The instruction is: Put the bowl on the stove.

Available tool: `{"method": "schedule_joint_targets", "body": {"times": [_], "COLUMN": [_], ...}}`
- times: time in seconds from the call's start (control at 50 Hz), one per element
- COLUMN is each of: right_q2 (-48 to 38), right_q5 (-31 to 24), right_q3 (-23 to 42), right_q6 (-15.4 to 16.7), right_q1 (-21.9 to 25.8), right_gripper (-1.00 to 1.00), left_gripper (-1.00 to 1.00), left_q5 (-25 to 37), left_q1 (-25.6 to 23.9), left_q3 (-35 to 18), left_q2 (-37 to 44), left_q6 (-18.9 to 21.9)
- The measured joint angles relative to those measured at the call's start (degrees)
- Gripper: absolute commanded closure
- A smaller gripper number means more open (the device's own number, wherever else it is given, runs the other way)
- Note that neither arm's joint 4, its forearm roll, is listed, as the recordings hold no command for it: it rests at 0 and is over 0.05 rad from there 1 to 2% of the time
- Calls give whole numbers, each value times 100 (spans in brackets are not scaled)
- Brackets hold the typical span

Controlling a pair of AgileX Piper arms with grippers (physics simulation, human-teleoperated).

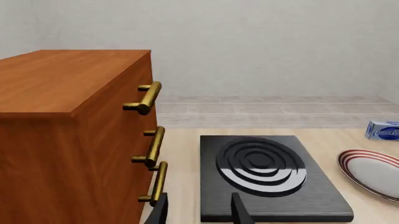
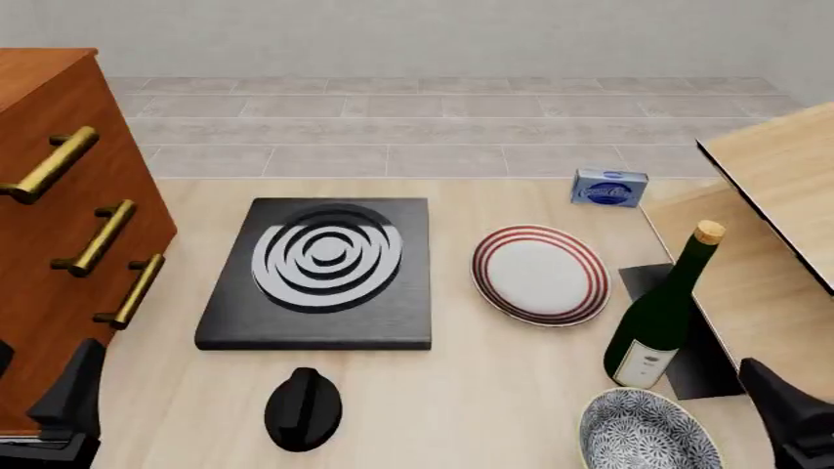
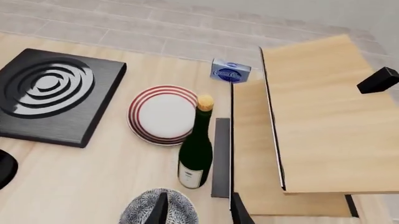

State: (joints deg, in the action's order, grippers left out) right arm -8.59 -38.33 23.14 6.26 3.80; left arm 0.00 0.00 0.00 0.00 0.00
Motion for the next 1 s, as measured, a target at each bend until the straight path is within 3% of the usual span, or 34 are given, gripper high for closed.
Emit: {"method": "schedule_joint_targets", "body": {"times": [0.34,0.54,0.74,1.0], "right_q2": [46,52,-87,-495], "right_q5": [-1166,-1546,-1498,-830], "right_q3": [157,108,-172,-777], "right_q6": [81,126,72,-64], "right_q1": [20,-71,-178,-198], "right_gripper": [-100,-100,-100,-100], "left_gripper": [-100,-100,-100,-100], "left_q5": [0,0,0,0], "left_q1": [0,0,0,0], "left_q3": [0,0,0,0], "left_q2": [0,0,0,0], "left_q6": [0,0,0,0]}}
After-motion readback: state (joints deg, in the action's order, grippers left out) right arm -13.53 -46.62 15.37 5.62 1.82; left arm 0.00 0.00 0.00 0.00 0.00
